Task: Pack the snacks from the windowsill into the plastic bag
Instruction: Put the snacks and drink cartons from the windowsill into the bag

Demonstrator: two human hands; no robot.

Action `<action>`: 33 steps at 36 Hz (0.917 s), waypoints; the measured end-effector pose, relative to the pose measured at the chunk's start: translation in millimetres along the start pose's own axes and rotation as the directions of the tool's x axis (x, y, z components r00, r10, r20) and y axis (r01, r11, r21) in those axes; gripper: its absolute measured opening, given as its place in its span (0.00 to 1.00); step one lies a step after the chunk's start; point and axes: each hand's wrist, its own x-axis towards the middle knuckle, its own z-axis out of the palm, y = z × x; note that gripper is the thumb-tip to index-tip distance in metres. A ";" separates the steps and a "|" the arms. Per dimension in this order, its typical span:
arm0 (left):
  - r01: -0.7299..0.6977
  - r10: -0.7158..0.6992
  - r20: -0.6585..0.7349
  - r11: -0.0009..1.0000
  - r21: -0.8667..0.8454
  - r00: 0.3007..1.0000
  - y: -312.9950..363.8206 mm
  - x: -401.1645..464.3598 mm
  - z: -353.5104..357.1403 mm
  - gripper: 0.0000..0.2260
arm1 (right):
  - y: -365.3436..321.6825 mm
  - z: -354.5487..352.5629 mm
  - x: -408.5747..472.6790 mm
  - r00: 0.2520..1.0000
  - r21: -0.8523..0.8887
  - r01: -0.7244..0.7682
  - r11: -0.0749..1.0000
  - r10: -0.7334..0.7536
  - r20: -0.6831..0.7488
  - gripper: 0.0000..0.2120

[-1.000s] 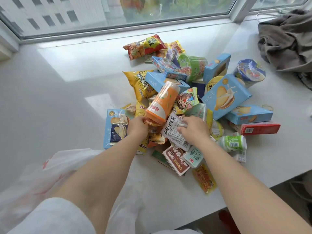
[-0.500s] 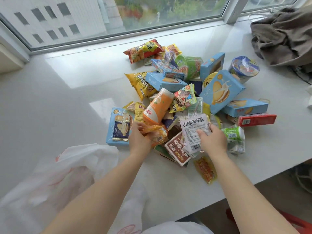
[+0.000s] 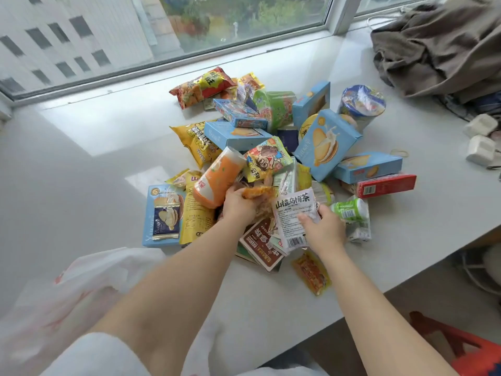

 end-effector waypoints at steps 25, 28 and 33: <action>0.115 -0.112 -0.220 0.993 0.002 0.969 -0.8 -12.5 -15.0 0.11 | 10.9 1.5 -11.7 0.994 0.149 0.029 0.988 -0.043 0.096 0.08; 0.099 -0.118 -0.234 0.991 -0.094 0.965 -3.1 -28.2 -23.3 0.07 | 5.8 2.5 -18.9 0.994 0.210 0.042 0.977 -0.062 0.089 0.05; -0.004 -0.050 -0.275 0.981 -0.192 0.960 -10.6 -65.0 -52.4 0.10 | -13.8 9.6 -38.7 0.976 0.293 0.097 0.951 -0.149 0.161 0.04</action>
